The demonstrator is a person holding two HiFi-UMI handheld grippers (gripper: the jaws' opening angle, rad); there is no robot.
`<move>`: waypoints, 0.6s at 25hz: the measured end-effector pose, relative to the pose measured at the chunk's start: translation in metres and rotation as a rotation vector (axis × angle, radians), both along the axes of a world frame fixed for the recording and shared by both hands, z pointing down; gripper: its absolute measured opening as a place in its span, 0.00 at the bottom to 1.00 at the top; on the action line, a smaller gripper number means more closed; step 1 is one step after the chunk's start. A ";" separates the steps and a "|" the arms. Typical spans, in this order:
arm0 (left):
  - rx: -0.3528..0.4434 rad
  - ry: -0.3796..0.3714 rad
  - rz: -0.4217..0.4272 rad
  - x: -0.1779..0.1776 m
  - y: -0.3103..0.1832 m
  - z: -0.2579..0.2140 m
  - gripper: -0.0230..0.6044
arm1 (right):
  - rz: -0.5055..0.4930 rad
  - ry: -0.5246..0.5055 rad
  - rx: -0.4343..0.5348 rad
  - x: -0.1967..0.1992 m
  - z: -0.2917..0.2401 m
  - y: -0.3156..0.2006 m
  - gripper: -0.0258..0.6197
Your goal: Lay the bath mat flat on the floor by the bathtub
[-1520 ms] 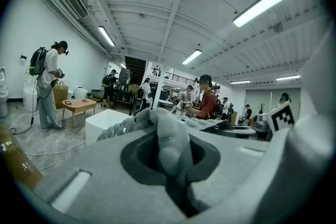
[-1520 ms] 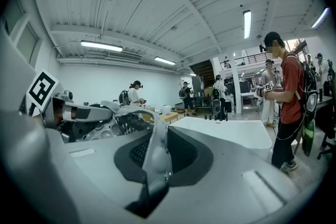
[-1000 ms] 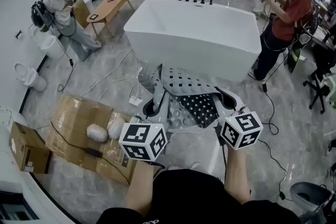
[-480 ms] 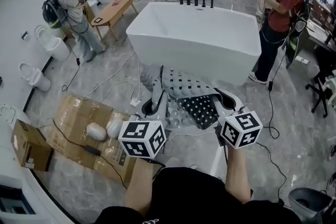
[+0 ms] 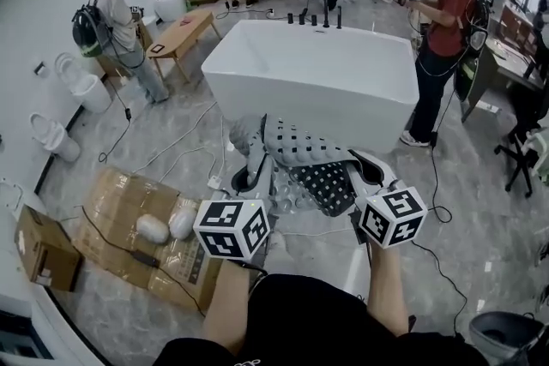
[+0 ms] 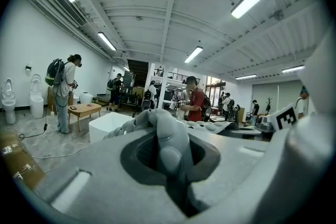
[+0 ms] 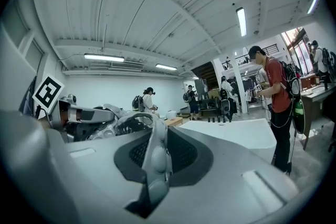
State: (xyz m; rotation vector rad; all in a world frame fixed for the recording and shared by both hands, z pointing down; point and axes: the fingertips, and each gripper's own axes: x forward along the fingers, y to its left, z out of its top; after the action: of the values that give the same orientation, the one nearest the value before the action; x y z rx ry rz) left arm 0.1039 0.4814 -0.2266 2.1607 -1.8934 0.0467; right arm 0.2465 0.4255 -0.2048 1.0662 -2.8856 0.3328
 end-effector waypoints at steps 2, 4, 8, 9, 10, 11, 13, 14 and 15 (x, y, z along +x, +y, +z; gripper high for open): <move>-0.003 -0.001 0.010 -0.003 -0.009 0.001 0.08 | 0.010 0.003 0.003 -0.002 0.001 -0.005 0.08; -0.009 -0.003 0.030 -0.001 -0.023 0.007 0.08 | 0.025 0.014 0.005 -0.002 0.005 -0.012 0.08; -0.009 0.010 0.084 0.002 -0.055 0.019 0.08 | 0.071 0.024 -0.013 0.005 0.017 -0.029 0.08; -0.016 0.015 0.100 0.003 -0.064 0.021 0.07 | 0.090 0.026 -0.022 0.007 0.018 -0.036 0.08; -0.024 0.023 0.115 0.003 -0.073 0.025 0.08 | 0.109 0.031 -0.029 0.008 0.019 -0.044 0.08; -0.034 0.035 0.127 0.002 -0.081 0.028 0.08 | 0.126 0.037 -0.031 0.007 0.019 -0.052 0.08; -0.050 0.053 0.141 -0.003 -0.097 0.037 0.08 | 0.143 0.050 -0.031 0.000 0.022 -0.067 0.08; -0.055 0.056 0.142 -0.008 -0.104 0.040 0.08 | 0.146 0.051 -0.033 -0.005 0.023 -0.073 0.08; -0.060 0.057 0.143 -0.012 -0.112 0.042 0.08 | 0.147 0.048 -0.036 -0.010 0.024 -0.079 0.08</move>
State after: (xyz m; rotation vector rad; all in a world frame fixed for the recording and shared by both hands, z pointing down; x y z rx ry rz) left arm 0.0916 0.3694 -0.1844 2.2292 -1.6830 0.0673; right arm 0.2364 0.3465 -0.1805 1.2651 -2.7551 0.3582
